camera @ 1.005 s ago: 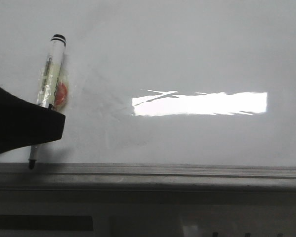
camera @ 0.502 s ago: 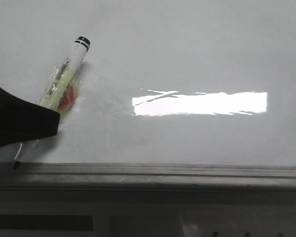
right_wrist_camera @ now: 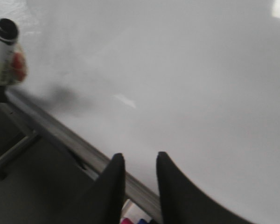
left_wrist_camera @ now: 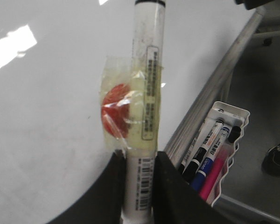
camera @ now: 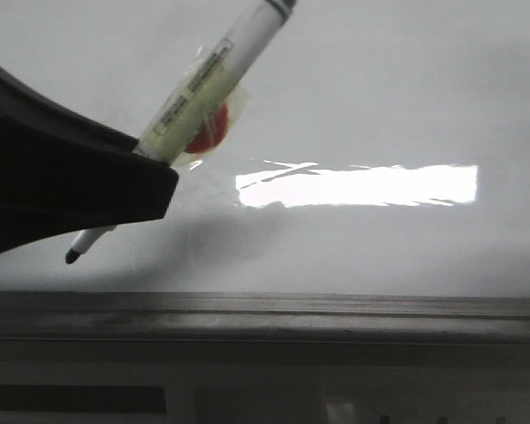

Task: Write number 6 on whiteboard

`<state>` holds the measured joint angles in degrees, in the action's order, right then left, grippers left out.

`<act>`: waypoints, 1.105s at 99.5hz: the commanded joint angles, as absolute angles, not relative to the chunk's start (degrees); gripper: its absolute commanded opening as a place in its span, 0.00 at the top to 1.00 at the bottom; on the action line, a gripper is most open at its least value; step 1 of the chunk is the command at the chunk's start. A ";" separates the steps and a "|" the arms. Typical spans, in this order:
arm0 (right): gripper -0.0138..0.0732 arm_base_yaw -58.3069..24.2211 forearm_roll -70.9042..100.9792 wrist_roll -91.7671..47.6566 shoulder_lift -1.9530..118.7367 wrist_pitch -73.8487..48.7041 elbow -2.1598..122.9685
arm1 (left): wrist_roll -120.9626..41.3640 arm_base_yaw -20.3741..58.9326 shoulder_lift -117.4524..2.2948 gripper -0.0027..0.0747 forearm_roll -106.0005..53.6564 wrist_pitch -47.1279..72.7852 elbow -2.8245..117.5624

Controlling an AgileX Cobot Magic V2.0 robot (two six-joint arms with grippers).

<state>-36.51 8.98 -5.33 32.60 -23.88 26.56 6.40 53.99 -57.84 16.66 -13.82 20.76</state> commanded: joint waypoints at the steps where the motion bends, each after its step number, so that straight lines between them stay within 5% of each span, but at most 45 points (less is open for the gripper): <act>1: 0.45 -41.91 9.11 -6.26 36.10 -19.28 30.70 | 7.05 54.99 -56.90 0.99 20.32 -19.59 23.02; 26: 0.40 -54.41 9.11 -6.48 47.48 -10.48 35.30 | 7.05 55.74 -56.90 0.99 24.52 -23.07 23.02; 65: 0.41 -55.34 10.69 -6.48 53.79 -3.86 39.60 | 7.05 55.74 -56.90 0.99 25.61 -23.02 23.02; 74: 0.53 -55.34 12.07 -6.48 54.97 -4.10 39.60 | 7.05 55.74 -56.90 0.99 25.61 -22.94 23.02; 91: 0.92 -55.23 12.78 -6.48 57.21 -5.34 39.60 | 7.05 55.74 -56.90 0.99 26.38 -22.89 23.02; 110: 0.92 -55.23 12.78 -6.48 57.49 -5.34 39.60 | 7.05 55.74 -56.90 0.95 26.81 -22.54 23.02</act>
